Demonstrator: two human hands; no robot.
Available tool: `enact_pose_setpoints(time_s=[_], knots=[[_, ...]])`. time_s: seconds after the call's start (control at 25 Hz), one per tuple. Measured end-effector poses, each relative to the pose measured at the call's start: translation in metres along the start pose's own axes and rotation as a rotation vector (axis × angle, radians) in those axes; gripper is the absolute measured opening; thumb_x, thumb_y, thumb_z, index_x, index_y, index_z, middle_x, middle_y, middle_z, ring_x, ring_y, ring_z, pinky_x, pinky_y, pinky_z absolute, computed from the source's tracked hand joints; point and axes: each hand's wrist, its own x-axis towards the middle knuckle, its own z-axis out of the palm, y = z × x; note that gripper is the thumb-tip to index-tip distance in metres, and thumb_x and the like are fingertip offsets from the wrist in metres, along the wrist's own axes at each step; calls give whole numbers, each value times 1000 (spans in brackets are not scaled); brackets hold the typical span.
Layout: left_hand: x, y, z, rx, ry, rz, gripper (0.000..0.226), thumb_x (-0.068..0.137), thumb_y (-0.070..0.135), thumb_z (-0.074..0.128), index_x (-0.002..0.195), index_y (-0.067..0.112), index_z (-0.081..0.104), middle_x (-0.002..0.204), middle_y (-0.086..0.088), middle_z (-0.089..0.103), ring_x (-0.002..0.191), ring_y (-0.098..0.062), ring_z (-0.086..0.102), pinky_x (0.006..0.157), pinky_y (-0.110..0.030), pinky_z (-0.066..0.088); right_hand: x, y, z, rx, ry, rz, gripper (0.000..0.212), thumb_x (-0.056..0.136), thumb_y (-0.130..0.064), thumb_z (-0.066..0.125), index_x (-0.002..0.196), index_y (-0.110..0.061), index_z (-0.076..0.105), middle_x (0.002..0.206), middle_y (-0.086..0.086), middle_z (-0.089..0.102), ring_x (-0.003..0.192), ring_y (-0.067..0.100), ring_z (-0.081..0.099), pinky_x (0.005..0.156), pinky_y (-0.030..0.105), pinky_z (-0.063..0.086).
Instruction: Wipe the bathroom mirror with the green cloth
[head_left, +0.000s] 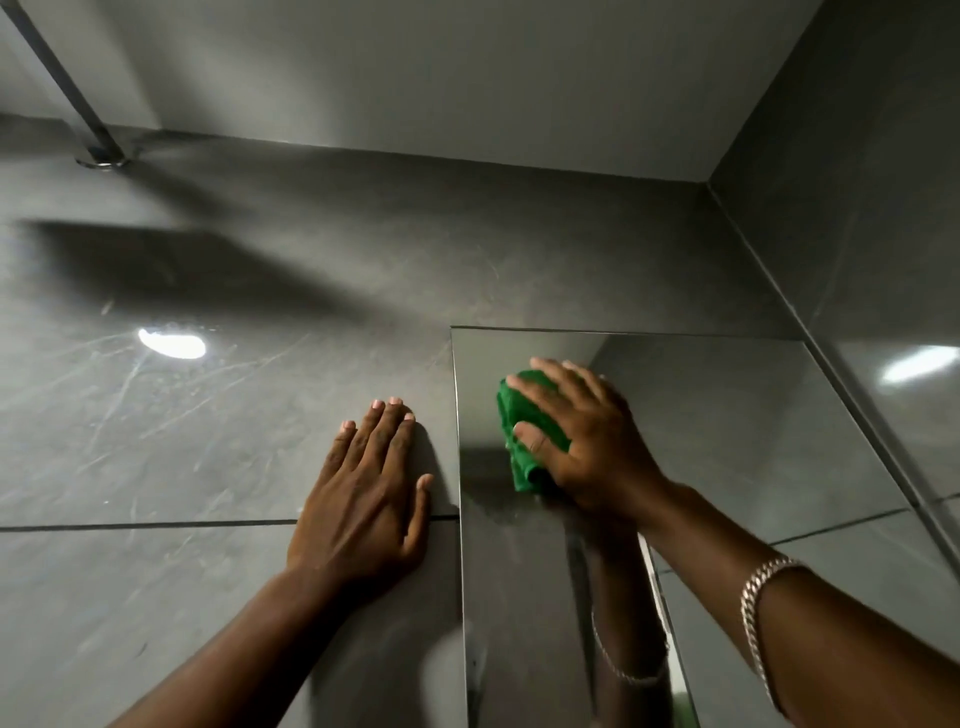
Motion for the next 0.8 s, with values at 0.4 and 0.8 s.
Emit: enact_pose_setpoints(time_s=[0.4, 0.8], knots=[[-19, 10, 2, 10, 51, -121, 72, 86, 41, 19, 148, 5, 16, 159, -16, 15, 148, -25, 7, 122, -41, 5, -39, -47, 11, 0, -129, -253, 55, 90, -60, 37, 143, -48, 29, 157, -9, 32, 145, 29, 26, 118, 52, 17], [-46, 25, 9, 13, 28, -297, 74, 89, 46, 14, 149, 7, -2, 161, -14, -5, 148, -24, -11, 122, -42, -2, -56, -71, 12, 27, -104, -18, 55, 91, -60, 36, 144, -46, 29, 160, -4, 27, 146, 35, 18, 119, 55, 12]])
